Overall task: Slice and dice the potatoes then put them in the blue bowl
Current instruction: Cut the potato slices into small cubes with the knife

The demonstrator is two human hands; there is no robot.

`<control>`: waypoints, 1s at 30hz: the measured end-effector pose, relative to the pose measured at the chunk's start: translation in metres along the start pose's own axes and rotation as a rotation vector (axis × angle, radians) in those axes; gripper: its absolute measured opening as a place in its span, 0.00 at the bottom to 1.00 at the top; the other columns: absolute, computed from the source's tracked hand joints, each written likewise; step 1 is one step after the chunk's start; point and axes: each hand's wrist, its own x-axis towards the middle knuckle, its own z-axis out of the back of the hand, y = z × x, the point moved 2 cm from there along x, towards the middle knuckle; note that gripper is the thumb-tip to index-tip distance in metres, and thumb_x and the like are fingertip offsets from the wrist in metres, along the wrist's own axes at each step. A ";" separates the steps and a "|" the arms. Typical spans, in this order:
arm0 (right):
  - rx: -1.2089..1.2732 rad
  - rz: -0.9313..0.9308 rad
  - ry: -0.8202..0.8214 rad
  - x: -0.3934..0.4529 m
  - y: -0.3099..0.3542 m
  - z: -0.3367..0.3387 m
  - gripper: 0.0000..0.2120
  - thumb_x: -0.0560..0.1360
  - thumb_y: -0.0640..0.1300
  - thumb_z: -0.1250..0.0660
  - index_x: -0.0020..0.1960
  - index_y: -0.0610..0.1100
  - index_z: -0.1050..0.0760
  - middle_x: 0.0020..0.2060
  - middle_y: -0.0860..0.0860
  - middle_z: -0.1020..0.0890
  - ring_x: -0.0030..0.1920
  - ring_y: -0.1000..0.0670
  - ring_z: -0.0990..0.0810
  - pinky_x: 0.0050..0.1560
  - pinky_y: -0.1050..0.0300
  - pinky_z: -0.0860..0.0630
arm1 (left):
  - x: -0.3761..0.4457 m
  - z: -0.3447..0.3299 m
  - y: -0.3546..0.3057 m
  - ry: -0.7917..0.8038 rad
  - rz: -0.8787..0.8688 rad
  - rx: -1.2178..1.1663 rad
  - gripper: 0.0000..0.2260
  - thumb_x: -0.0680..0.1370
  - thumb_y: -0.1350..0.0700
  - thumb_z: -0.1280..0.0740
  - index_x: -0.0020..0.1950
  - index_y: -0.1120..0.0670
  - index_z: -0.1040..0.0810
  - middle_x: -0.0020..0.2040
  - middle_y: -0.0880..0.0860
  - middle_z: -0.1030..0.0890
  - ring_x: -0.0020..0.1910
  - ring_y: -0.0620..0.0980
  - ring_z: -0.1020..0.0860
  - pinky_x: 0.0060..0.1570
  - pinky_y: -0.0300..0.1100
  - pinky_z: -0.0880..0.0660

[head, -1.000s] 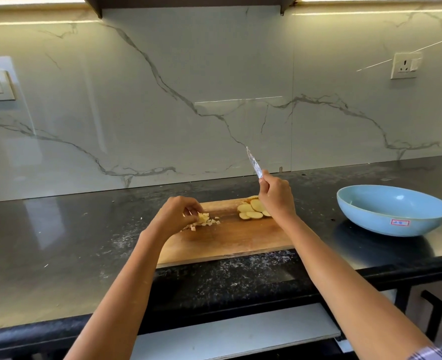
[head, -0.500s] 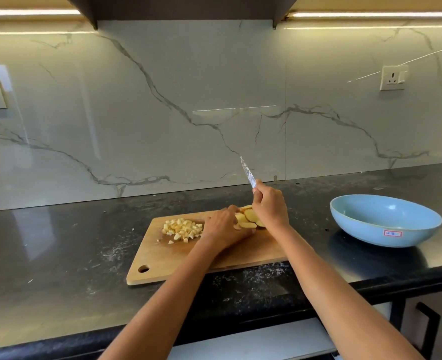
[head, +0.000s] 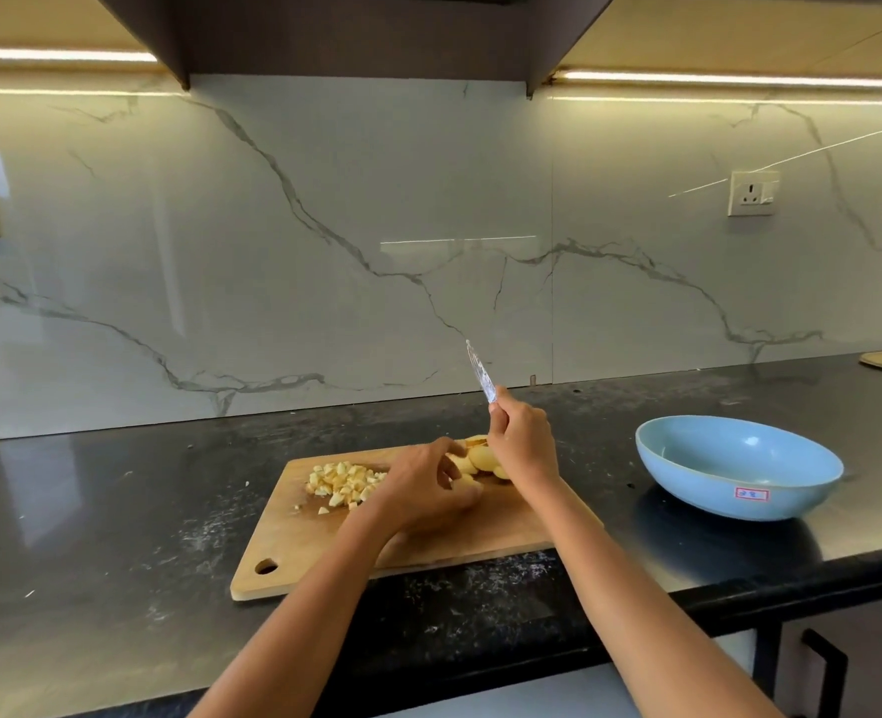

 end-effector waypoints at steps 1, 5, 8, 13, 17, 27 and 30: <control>0.001 -0.001 0.004 -0.001 0.000 0.001 0.17 0.81 0.41 0.44 0.68 0.39 0.30 0.49 0.41 0.17 0.45 0.46 0.18 0.43 0.55 0.19 | -0.003 0.001 0.001 0.031 -0.004 -0.020 0.22 0.72 0.48 0.30 0.63 0.51 0.29 0.50 0.47 0.22 0.45 0.43 0.24 0.46 0.33 0.26; 0.016 -0.004 0.021 -0.009 0.003 0.006 0.16 0.81 0.41 0.43 0.67 0.38 0.29 0.50 0.41 0.17 0.45 0.46 0.17 0.43 0.53 0.19 | -0.016 0.007 0.003 0.124 -0.033 -0.166 0.20 0.70 0.53 0.28 0.61 0.50 0.27 0.49 0.45 0.22 0.48 0.43 0.24 0.48 0.32 0.26; 0.034 -0.017 0.041 -0.018 0.007 0.010 0.16 0.81 0.40 0.43 0.67 0.38 0.28 0.50 0.41 0.17 0.45 0.47 0.18 0.42 0.55 0.19 | -0.023 0.007 0.004 0.147 -0.032 -0.210 0.22 0.68 0.54 0.27 0.61 0.49 0.27 0.50 0.45 0.21 0.47 0.41 0.24 0.45 0.29 0.27; 0.028 -0.008 0.181 -0.047 0.022 0.016 0.17 0.80 0.40 0.43 0.68 0.40 0.29 0.50 0.42 0.18 0.36 0.54 0.23 0.30 0.68 0.30 | -0.032 0.007 0.003 0.081 -0.026 -0.211 0.20 0.70 0.53 0.27 0.60 0.51 0.26 0.49 0.46 0.21 0.46 0.41 0.23 0.42 0.25 0.29; -0.064 0.006 0.305 -0.067 0.033 0.033 0.12 0.80 0.39 0.43 0.55 0.46 0.21 0.37 0.48 0.20 0.26 0.58 0.32 0.23 0.66 0.38 | -0.036 0.011 0.007 0.037 0.002 -0.244 0.23 0.69 0.51 0.26 0.61 0.52 0.27 0.49 0.47 0.21 0.47 0.42 0.23 0.47 0.29 0.26; -0.310 -0.038 0.518 -0.100 0.042 0.055 0.11 0.80 0.41 0.46 0.43 0.44 0.27 0.30 0.52 0.30 0.30 0.56 0.33 0.28 0.62 0.40 | -0.041 0.012 0.006 0.020 0.073 -0.262 0.27 0.69 0.50 0.25 0.64 0.52 0.31 0.46 0.47 0.20 0.44 0.40 0.22 0.43 0.29 0.25; -0.336 -0.047 0.521 -0.101 0.047 0.056 0.10 0.80 0.41 0.45 0.45 0.43 0.26 0.29 0.53 0.31 0.29 0.57 0.33 0.27 0.63 0.41 | -0.041 0.013 0.005 0.025 0.084 -0.274 0.27 0.69 0.50 0.25 0.64 0.52 0.31 0.46 0.47 0.20 0.43 0.40 0.22 0.42 0.29 0.25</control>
